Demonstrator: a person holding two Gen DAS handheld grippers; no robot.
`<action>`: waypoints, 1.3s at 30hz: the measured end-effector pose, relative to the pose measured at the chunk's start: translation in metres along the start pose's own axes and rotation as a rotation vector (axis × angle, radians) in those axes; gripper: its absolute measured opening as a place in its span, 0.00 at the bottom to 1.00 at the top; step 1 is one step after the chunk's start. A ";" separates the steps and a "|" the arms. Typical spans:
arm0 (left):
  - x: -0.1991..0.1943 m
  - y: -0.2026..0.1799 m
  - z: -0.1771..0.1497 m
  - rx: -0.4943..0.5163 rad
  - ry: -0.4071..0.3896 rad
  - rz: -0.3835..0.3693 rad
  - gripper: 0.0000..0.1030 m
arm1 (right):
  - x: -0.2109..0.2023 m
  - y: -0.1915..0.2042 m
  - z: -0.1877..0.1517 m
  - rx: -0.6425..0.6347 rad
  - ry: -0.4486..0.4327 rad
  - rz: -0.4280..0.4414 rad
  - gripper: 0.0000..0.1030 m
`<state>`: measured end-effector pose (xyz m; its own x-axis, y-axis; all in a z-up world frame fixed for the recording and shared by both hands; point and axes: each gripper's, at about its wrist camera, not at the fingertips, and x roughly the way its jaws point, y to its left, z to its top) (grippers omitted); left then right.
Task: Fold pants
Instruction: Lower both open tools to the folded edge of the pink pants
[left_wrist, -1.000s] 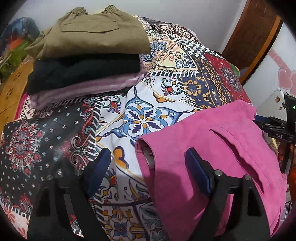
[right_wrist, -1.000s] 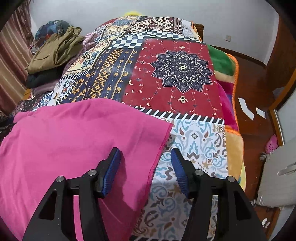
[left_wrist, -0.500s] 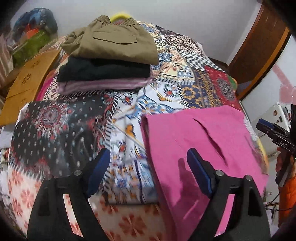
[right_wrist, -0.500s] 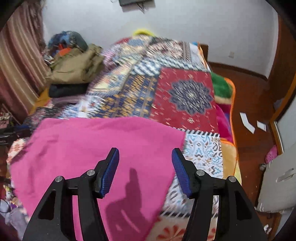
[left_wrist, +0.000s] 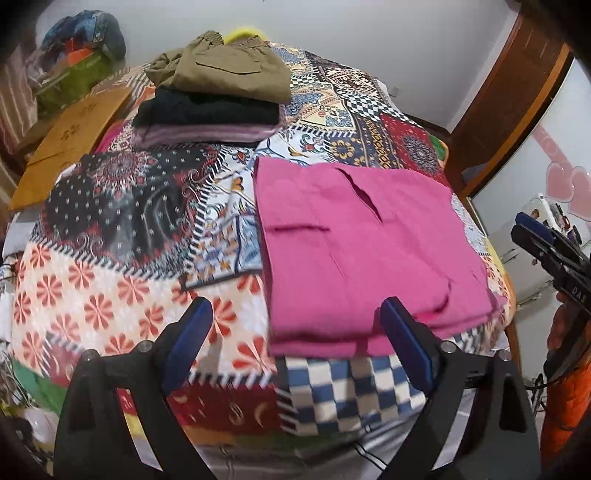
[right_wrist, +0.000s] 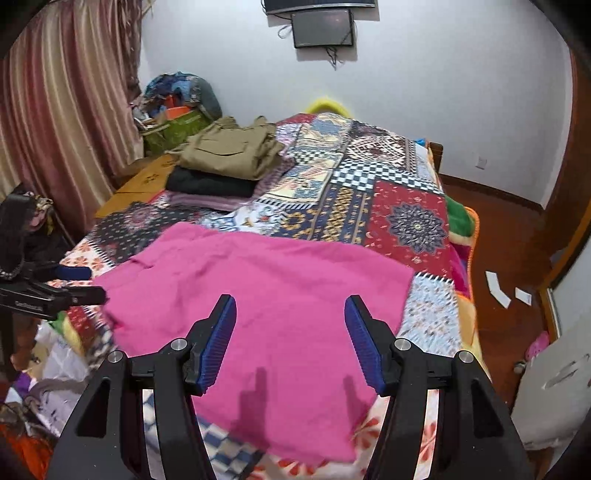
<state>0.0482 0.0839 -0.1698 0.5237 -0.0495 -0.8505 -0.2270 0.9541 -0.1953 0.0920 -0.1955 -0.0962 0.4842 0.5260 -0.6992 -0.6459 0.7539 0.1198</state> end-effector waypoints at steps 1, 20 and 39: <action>-0.001 -0.002 -0.003 -0.001 -0.002 -0.001 0.90 | -0.002 0.003 -0.002 0.000 -0.004 0.000 0.56; 0.016 -0.028 -0.034 -0.040 -0.014 -0.237 0.91 | -0.006 0.032 -0.027 -0.043 -0.011 0.026 0.56; 0.028 -0.017 -0.026 -0.086 0.048 -0.252 0.91 | 0.047 0.029 -0.044 -0.010 0.171 0.107 0.56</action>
<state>0.0457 0.0588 -0.2032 0.5335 -0.2986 -0.7914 -0.1643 0.8812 -0.4432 0.0700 -0.1661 -0.1560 0.3063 0.5275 -0.7924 -0.6945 0.6931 0.1930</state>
